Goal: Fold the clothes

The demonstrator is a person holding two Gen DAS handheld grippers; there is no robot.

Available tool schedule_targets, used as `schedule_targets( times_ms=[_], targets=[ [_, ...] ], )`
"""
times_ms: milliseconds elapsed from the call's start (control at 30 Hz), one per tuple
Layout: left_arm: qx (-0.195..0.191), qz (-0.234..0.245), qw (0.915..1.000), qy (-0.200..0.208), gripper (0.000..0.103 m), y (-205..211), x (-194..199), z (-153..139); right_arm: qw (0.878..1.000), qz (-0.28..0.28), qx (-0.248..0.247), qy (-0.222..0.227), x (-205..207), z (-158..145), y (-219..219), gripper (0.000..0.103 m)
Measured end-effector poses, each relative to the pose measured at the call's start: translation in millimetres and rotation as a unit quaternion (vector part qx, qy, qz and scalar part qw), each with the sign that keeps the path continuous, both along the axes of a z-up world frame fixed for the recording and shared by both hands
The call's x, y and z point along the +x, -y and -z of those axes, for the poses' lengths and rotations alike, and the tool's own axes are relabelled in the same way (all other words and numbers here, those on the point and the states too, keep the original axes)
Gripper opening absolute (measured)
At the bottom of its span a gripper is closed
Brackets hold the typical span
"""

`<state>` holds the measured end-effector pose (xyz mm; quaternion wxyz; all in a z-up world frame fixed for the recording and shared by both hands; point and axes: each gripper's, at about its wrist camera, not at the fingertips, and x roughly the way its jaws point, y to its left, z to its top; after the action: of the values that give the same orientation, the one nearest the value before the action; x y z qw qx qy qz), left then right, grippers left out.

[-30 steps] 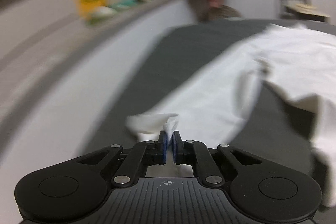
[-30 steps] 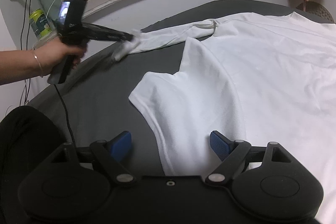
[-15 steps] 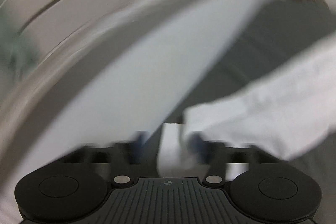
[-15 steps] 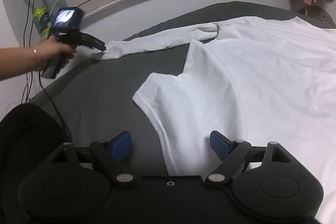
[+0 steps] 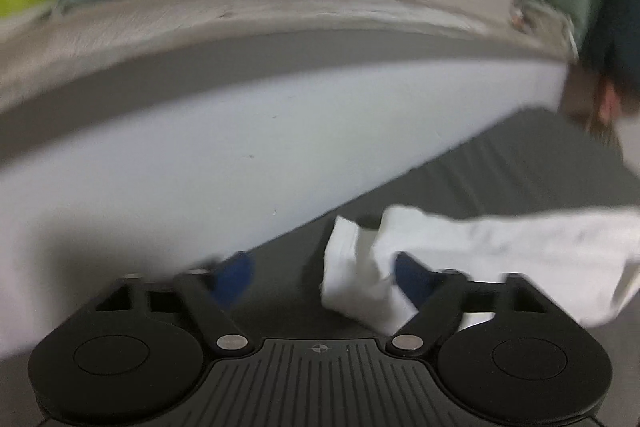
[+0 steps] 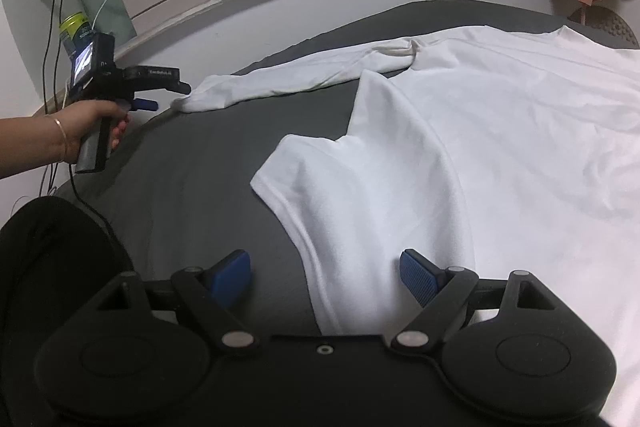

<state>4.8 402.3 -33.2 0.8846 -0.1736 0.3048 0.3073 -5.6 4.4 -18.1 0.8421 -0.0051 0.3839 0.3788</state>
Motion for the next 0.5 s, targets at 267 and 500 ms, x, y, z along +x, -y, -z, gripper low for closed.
schedule_targets(
  times_ms=[267,500],
  targets=[
    [0.014,0.024,0.9994,-0.022,0.011,5.2,18.9,7.2,1.0,-0.002,-0.002,-0.002,-0.1,0.2,0.7,0.082],
    [0.134,0.015,0.9902,-0.037,0.011,28.4,22.4,-11.6,1.0,-0.003,-0.003,0.005,-1.6,-3.0,2.1,0.082]
  ],
)
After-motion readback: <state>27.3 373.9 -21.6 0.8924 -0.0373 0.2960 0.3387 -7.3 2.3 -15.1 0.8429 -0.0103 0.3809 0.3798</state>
